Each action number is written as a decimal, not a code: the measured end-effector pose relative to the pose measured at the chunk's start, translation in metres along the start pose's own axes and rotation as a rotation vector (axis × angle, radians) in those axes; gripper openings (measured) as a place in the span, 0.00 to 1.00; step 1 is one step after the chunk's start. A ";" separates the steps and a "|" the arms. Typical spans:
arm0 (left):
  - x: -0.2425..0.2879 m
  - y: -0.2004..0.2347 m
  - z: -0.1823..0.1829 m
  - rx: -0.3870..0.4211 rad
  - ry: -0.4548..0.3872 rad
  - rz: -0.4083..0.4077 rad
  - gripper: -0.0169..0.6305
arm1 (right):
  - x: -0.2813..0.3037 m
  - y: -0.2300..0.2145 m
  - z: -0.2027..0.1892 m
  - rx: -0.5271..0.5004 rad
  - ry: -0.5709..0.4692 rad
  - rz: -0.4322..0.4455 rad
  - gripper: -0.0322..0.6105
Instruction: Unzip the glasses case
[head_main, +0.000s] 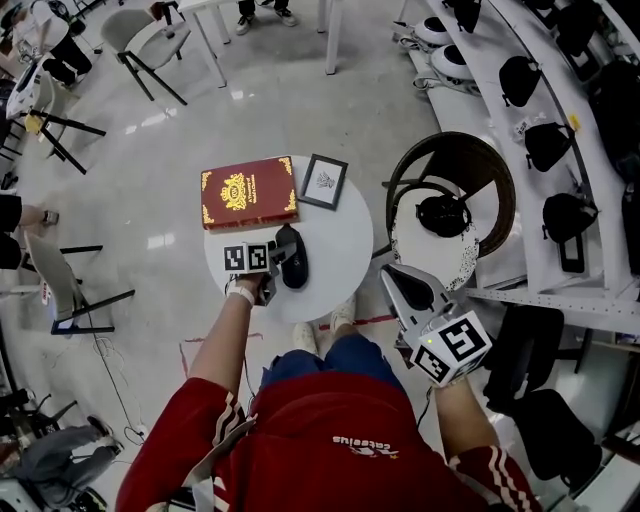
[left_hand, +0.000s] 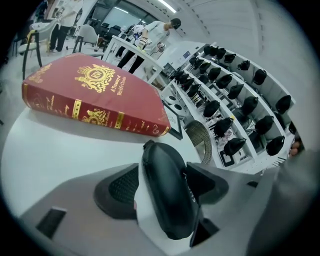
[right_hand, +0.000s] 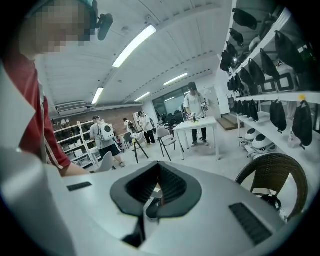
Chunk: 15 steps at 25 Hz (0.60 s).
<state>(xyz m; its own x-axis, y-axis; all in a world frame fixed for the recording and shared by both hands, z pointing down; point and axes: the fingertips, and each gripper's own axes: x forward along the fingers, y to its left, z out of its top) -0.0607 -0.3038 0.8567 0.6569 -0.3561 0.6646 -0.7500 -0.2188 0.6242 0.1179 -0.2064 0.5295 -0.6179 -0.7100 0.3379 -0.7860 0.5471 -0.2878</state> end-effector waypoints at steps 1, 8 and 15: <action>0.003 -0.001 0.000 0.004 0.006 -0.001 0.50 | 0.001 -0.001 -0.001 0.006 0.004 0.004 0.07; 0.023 -0.018 -0.005 -0.006 0.051 -0.007 0.53 | 0.009 -0.004 -0.003 0.011 0.016 0.029 0.07; 0.036 -0.027 -0.012 -0.039 0.082 -0.020 0.53 | 0.008 -0.012 -0.006 0.033 0.024 0.036 0.07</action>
<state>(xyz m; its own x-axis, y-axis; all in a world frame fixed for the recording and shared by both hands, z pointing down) -0.0165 -0.3000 0.8685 0.6768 -0.2759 0.6825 -0.7344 -0.1890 0.6519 0.1220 -0.2156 0.5412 -0.6460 -0.6792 0.3483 -0.7627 0.5566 -0.3293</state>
